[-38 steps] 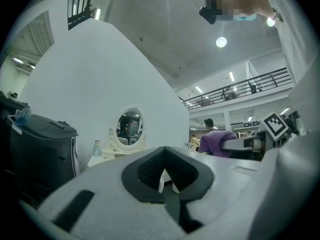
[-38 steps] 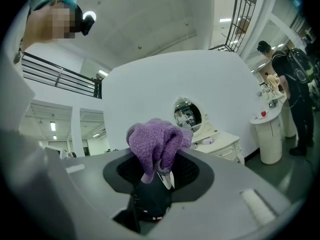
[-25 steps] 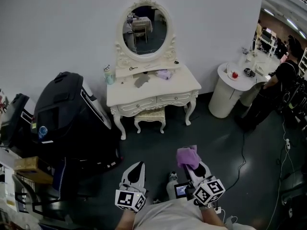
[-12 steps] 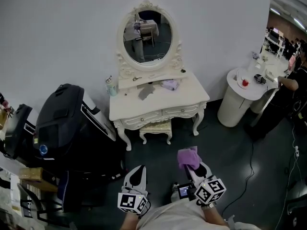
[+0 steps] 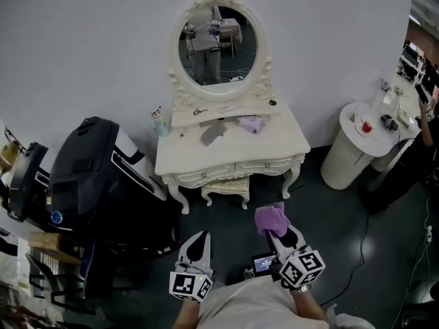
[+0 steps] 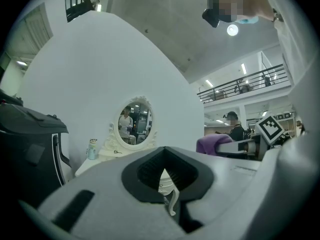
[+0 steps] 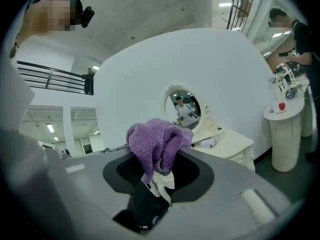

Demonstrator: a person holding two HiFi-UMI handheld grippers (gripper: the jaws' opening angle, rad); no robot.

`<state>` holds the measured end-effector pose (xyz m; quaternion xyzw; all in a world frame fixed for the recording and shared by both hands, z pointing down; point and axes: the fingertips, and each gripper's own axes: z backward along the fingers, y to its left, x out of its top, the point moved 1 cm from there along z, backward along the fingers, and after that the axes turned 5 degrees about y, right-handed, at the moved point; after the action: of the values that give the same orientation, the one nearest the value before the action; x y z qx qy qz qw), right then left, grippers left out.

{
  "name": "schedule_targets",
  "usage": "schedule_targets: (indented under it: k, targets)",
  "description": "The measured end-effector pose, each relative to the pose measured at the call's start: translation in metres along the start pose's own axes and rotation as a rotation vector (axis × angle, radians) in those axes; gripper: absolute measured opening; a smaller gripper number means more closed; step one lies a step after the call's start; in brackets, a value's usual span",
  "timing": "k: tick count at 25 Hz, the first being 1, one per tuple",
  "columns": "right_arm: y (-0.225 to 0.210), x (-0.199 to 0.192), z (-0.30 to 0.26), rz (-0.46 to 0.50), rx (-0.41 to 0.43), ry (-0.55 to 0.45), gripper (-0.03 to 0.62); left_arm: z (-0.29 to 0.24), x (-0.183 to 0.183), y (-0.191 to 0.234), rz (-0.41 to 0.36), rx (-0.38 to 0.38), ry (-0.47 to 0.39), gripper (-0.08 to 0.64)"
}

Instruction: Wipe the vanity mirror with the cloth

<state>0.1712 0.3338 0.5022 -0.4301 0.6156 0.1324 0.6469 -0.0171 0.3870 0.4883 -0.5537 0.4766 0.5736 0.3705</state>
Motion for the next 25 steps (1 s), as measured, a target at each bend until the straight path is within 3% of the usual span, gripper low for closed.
schedule_targets:
  k: [8,15,25]
  targets:
    - [-0.045,0.008,-0.029,-0.032,-0.015,0.035,0.143,-0.044,0.001,0.011,0.008,0.039,0.004,0.002]
    - [-0.058,0.017,-0.074,-0.013,-0.009,0.046,0.143,-0.079,-0.002,0.047,0.028,0.061,0.005,0.002]
    - [-0.092,0.063,-0.17,0.002,-0.054,0.014,0.143,-0.19,0.034,0.109,0.011,-0.002,-0.032,0.002]
